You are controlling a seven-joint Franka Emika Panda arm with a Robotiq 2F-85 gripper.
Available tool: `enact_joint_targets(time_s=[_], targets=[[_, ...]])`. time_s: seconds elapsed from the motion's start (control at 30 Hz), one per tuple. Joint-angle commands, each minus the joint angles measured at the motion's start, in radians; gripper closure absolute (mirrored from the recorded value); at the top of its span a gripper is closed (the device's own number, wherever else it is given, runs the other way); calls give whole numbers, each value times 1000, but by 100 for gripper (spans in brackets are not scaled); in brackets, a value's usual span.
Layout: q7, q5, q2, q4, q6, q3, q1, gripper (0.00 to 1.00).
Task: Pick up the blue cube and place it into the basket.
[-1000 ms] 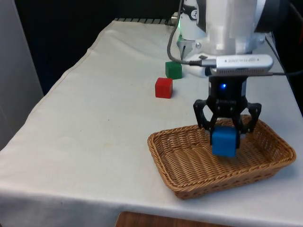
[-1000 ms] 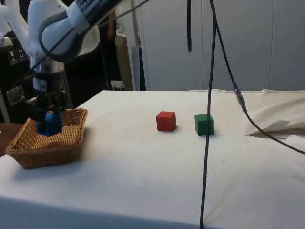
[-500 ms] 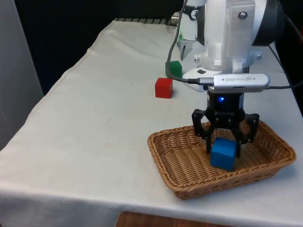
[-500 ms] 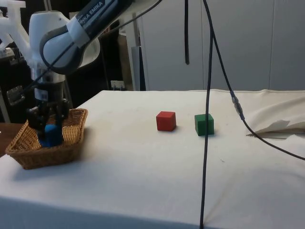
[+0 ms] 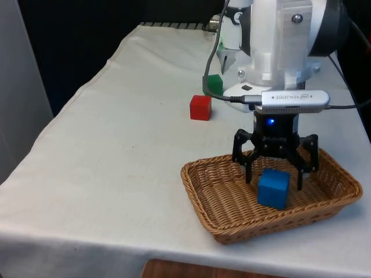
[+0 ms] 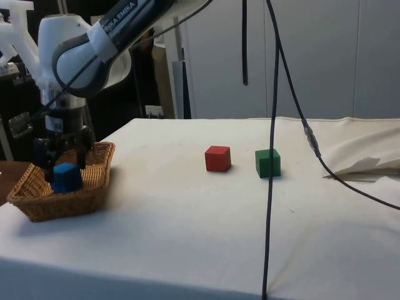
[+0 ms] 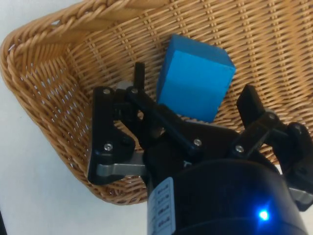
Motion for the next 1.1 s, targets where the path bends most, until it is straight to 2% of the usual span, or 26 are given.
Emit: enact_joint_targets(time_s=[0.0,0.23,0.27,0.3,0.53,0.57,0.83,0.87,0.93,1.07], targets=[[1,-1,-4,5,-8,0,2,0],[2,-10,-42,18,-56,-1,11,0],[0,-8,-34,21,-50,0,8,0],[1,-12,-47,18,-62,-1,12,0],[-2,-29,-90,12,-104,1,19,0],[-1,-28,-80,20,-101,1,18,0],[-19,-46,-161,-34,-138,2,22,0],[-19,-45,-149,-19,-144,1,20,0],[-29,-52,-188,-58,-140,2,22,0],[-43,-57,-223,-91,-142,3,22,0]])
